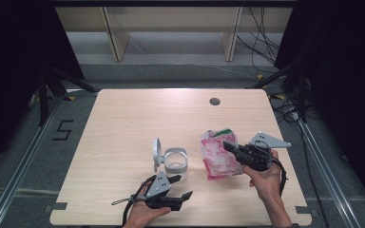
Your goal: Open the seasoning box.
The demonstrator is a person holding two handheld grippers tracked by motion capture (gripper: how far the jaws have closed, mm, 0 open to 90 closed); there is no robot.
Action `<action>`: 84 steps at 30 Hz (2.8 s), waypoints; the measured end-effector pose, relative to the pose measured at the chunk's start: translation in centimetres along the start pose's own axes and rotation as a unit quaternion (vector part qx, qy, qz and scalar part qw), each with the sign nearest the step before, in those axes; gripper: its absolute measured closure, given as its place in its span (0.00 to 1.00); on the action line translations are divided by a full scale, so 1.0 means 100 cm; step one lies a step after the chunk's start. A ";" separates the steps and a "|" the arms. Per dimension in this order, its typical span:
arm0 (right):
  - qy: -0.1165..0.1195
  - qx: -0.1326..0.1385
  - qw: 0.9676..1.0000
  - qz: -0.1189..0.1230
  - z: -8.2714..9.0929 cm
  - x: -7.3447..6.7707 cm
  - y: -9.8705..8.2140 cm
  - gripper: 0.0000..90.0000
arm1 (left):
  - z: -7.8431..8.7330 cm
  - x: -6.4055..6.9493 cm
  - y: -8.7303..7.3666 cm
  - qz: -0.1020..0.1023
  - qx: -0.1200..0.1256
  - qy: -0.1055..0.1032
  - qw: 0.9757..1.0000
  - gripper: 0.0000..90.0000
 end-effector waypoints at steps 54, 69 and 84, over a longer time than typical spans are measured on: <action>0.059 0.042 0.997 0.022 -0.016 -0.070 0.062 1.00 | -0.056 0.024 0.026 0.058 0.070 0.069 0.993 0.86; 0.046 0.013 0.998 0.035 -0.045 -0.079 0.064 1.00 | -0.069 0.030 0.032 0.062 0.084 0.077 0.991 0.88; 0.047 0.012 0.998 0.044 -0.058 -0.085 0.069 1.00 | -0.068 0.033 0.042 0.052 0.092 0.077 0.991 0.88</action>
Point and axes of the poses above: each handheld gripper's, and its own axes: z roughly backward along the jaws, y roughly out of its top, x roughly to its right, the point moved 8 cm from there along -z, roughly forward along the jaws, and after that the axes turned 4 degrees about -z, right-handed, at the moved point
